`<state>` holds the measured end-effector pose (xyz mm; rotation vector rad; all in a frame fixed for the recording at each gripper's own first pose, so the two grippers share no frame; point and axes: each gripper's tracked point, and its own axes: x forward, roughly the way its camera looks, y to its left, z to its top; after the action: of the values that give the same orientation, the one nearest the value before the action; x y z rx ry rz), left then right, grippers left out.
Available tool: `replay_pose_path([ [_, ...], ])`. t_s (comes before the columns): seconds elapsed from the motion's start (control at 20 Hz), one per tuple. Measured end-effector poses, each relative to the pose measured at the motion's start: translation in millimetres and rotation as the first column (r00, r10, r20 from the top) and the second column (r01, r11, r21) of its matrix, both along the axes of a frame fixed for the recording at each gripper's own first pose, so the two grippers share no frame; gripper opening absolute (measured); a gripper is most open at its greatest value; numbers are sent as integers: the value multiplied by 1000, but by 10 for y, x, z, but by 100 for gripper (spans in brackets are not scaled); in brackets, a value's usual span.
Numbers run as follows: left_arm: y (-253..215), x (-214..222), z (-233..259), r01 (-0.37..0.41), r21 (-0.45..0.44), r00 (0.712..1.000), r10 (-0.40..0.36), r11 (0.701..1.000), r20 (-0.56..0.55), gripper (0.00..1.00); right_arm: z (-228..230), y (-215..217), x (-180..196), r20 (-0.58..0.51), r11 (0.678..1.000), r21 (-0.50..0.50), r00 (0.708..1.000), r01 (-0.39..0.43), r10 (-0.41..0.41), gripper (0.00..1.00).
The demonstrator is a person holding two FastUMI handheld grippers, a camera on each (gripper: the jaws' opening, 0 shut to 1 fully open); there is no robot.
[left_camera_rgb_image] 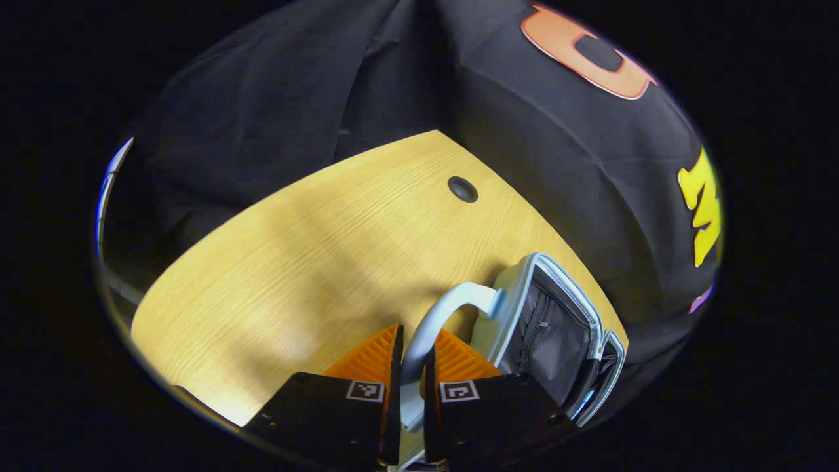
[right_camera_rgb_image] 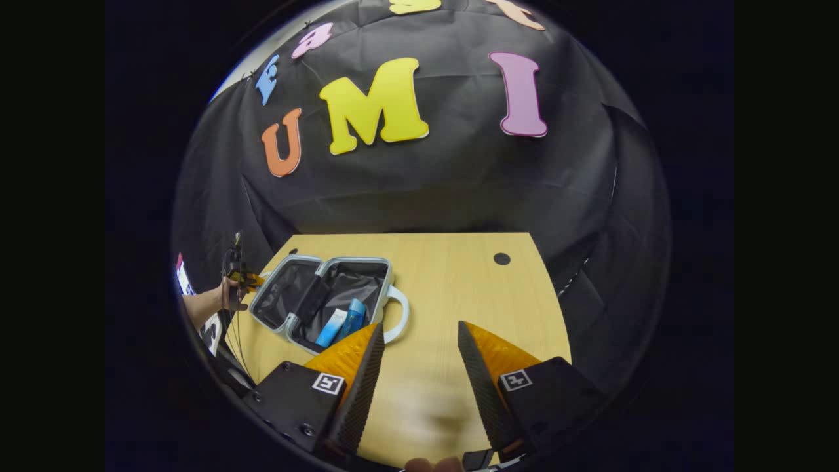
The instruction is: First open the suitcase, pack the skin care products into it, and then close the suitcase.
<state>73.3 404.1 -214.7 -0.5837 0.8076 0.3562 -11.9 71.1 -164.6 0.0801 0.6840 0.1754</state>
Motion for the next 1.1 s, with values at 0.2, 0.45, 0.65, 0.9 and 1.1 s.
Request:
replay_pose_path([
  [0.2,-139,-1,727,25,90,997,-32,996,77,6,102,-129,-60,39,999,40,999,24,-26,68],
  [0.45,-801,-1,1848,116,137,962,-146,984,230,4,289,-373,-169,84,996,78,995,39,-45,68],
  [0.65,-1752,5,2505,215,173,904,-263,961,337,3,449,-653,-239,131,994,85,989,62,-73,68],
  [0.9,-3088,-18,2768,295,160,838,-335,942,429,3,619,-960,-287,220,997,8,973,76,-76,68],
  [1.1,-4067,40,2535,359,178,808,-401,916,431,3,688,-1170,-384,234,995,-43,969,95,-82,69],
])
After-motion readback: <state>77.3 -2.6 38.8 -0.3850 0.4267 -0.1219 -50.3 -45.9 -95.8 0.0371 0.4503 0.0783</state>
